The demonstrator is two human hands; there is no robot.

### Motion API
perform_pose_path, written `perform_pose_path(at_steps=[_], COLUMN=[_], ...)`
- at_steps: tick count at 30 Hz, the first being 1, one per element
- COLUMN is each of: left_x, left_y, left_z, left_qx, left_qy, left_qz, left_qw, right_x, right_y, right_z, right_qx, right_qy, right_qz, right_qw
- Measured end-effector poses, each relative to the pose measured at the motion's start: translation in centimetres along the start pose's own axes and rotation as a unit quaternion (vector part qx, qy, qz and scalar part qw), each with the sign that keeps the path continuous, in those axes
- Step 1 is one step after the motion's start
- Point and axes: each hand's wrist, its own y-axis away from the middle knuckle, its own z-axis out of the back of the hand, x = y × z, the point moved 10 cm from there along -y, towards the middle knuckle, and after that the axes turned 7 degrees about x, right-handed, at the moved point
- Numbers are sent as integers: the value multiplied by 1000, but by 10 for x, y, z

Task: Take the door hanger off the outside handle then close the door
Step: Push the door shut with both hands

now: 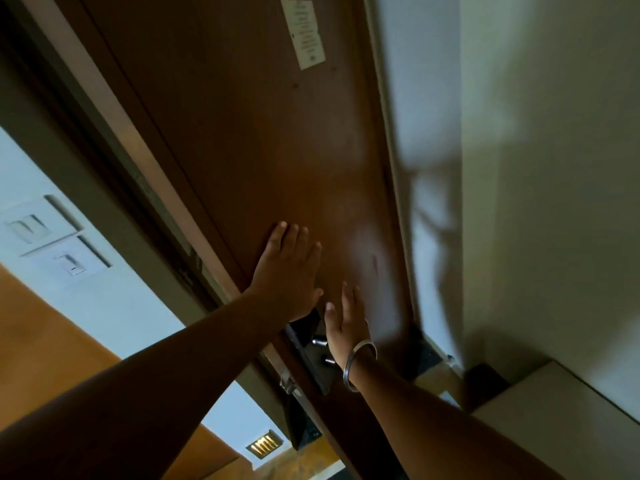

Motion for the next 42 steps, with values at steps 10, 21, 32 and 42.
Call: perform_pose_path(at_steps=[10, 21, 32, 42], left_x=[110, 229, 305, 344], left_y=[7, -40, -106, -165], left_z=[-107, -209, -296, -349], left_qx=[-83, -114, -55, -63], left_qy=[59, 191, 290, 379], left_qz=[138, 364, 450, 411], left_qw=[985, 904, 843, 827], right_x=[38, 192, 253, 257], right_y=[-78, -228, -326, -380], right_z=[-107, -166, -223, -259], right_qx=[110, 61, 25, 49], right_qy=[197, 347, 418, 487], right_qz=[85, 377, 423, 358], right_qw=[970, 857, 804, 795])
